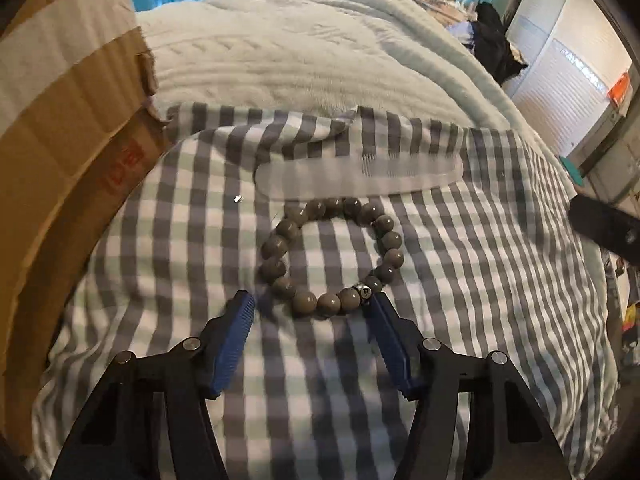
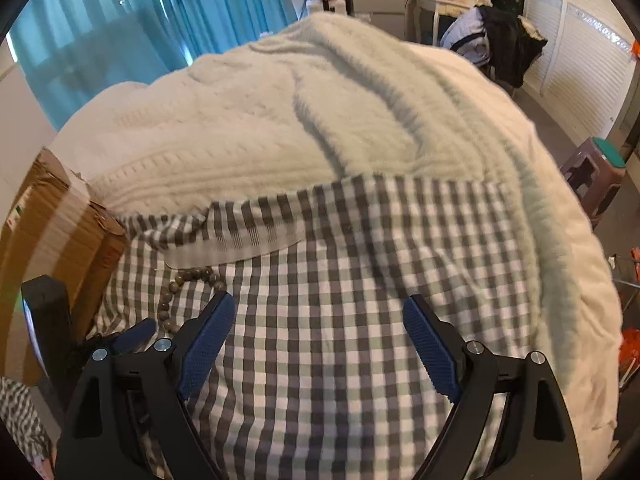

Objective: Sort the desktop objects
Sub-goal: 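Grasp the bead bracelet with the left tool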

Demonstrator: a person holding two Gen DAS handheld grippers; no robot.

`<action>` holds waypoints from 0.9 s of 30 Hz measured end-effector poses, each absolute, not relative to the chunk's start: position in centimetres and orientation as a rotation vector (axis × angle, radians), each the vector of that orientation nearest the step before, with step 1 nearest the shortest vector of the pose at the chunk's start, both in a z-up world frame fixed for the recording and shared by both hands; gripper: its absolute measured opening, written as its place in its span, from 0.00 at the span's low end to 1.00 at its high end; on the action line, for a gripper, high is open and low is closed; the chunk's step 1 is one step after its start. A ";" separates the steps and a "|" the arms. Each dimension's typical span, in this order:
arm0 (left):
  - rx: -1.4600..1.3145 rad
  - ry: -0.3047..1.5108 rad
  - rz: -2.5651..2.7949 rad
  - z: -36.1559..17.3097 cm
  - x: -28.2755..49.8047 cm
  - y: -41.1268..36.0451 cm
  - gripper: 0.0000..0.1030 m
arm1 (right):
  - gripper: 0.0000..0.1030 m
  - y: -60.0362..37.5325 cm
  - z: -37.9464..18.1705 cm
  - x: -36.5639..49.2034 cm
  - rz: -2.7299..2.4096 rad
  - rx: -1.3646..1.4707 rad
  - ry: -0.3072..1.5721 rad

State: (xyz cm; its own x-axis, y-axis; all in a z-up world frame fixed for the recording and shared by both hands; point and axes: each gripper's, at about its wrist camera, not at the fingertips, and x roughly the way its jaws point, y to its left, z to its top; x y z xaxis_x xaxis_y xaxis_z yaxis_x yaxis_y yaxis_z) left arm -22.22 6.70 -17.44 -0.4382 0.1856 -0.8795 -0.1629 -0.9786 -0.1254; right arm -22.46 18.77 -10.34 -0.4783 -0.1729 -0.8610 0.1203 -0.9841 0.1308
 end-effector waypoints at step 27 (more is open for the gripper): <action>-1.357 -0.263 2.670 -12.1 -18.9 -1.9 0.10 | 0.84 13.8 -12.5 -24.4 -2.501 1.623 -0.265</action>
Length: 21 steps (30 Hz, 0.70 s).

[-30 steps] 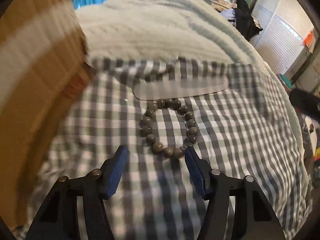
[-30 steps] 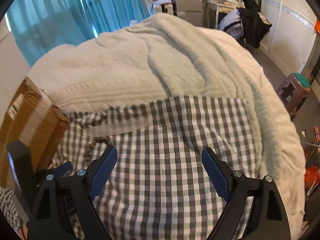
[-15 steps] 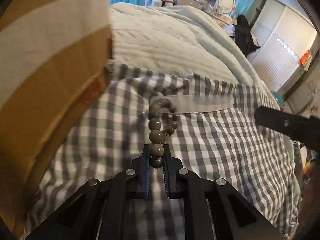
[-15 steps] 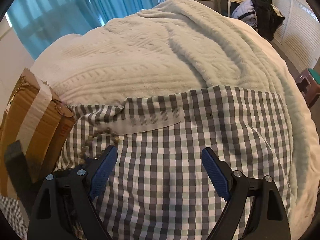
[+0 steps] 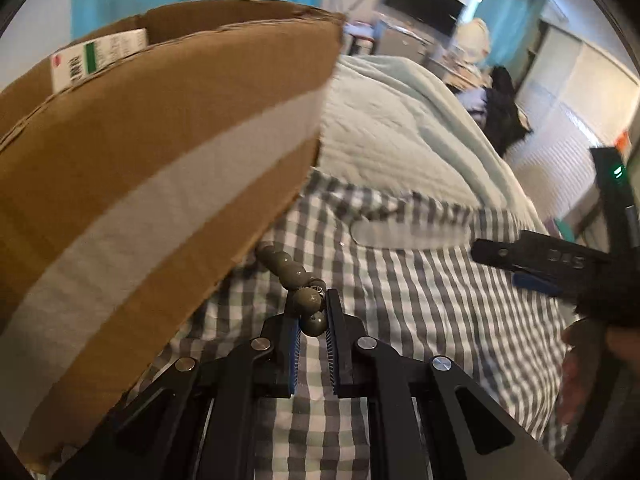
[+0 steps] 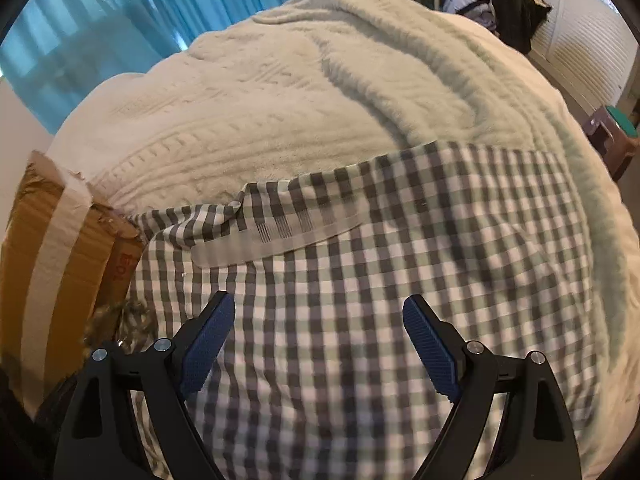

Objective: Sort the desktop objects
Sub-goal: 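Grasp the bead bracelet with the left tool, then grasp the clear comb with the right tool while the left holds the bracelet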

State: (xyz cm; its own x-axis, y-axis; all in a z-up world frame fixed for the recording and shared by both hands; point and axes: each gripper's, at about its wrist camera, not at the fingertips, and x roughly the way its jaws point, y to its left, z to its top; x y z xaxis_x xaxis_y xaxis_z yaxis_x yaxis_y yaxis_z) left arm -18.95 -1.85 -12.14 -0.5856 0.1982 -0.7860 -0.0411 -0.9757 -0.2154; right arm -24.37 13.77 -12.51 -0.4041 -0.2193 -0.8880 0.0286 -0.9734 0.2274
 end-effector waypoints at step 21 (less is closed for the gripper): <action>-1.380 -0.306 2.694 -12.9 -20.1 -2.5 0.11 | 0.83 10.9 -18.6 -30.2 -2.430 1.725 -0.708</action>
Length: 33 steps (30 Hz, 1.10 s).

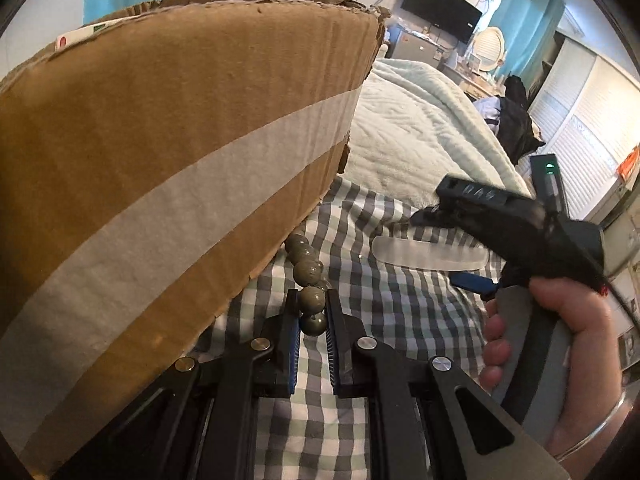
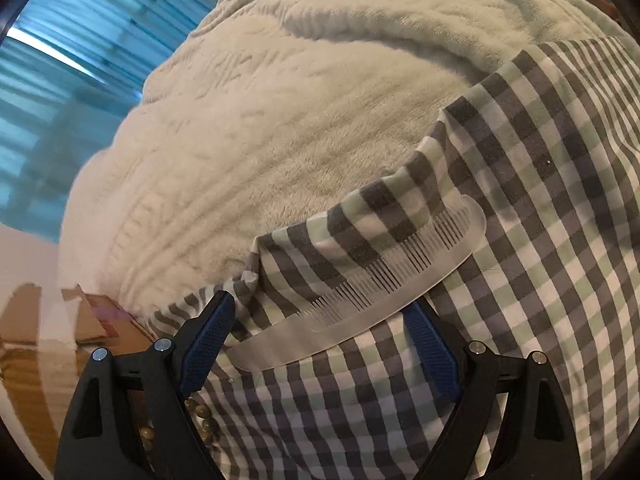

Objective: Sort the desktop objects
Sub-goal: 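Grasp the clear comb with the right tool while the left holds the bracelet, then carry the bracelet and comb over the box and release both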

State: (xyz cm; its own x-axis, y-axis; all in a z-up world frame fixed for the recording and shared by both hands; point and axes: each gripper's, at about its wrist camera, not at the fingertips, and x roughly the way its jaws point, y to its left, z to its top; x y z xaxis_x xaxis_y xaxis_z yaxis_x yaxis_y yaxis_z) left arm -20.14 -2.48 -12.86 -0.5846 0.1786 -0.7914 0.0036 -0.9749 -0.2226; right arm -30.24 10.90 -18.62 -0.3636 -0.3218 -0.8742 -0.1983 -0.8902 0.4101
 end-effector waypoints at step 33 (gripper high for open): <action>-1.283 -0.257 2.660 3.7 -16.2 -4.6 0.11 | 0.03 7.0 3.4 -17.7 -2.381 1.488 -0.110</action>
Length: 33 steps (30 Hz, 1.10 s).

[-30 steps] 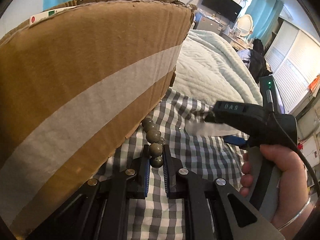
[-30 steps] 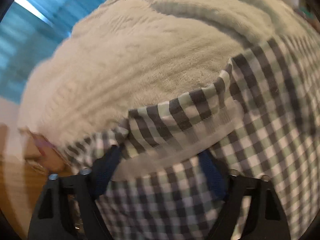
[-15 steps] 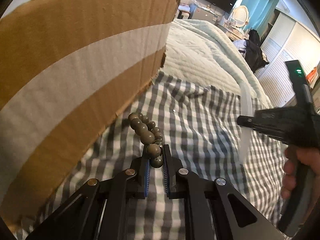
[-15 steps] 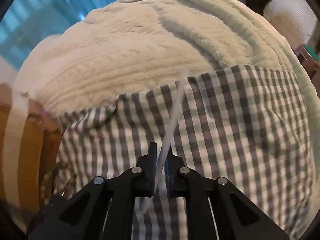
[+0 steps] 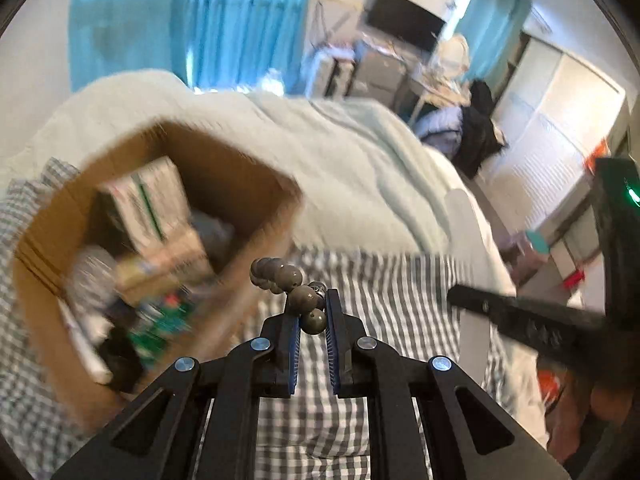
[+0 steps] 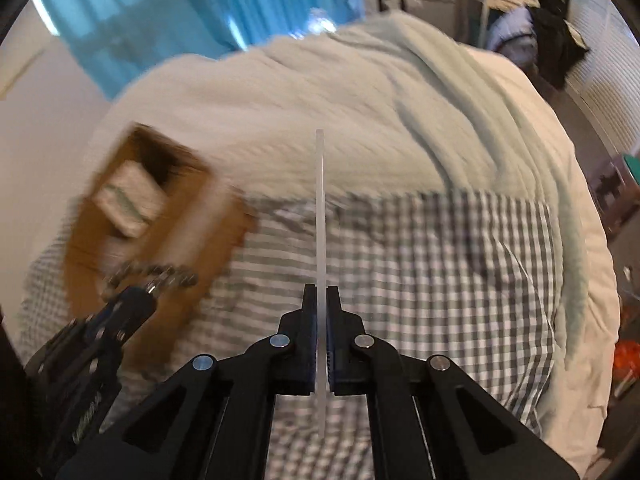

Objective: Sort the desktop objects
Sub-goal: 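Carry the bracelet and comb over the box and release both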

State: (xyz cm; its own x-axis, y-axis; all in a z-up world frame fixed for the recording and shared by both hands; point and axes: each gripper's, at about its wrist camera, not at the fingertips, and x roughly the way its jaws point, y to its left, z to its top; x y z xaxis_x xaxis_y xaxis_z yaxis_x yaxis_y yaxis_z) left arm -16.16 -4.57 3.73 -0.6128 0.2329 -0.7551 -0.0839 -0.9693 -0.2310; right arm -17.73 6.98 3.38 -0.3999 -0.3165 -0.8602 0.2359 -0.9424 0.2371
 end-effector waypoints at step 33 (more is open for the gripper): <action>-1.155 -0.416 3.082 3.9 -11.5 -18.6 1.00 | 0.90 0.3 5.6 -12.7 -2.565 1.083 0.043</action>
State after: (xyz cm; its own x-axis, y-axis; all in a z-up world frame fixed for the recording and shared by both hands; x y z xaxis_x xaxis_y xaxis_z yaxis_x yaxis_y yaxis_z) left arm -11.52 -18.60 3.94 -0.7441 -0.0757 -0.6637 0.2491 -0.9534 -0.1705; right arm -12.73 0.27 5.63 -0.6442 -0.3101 -0.6992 0.3336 -0.9365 0.1080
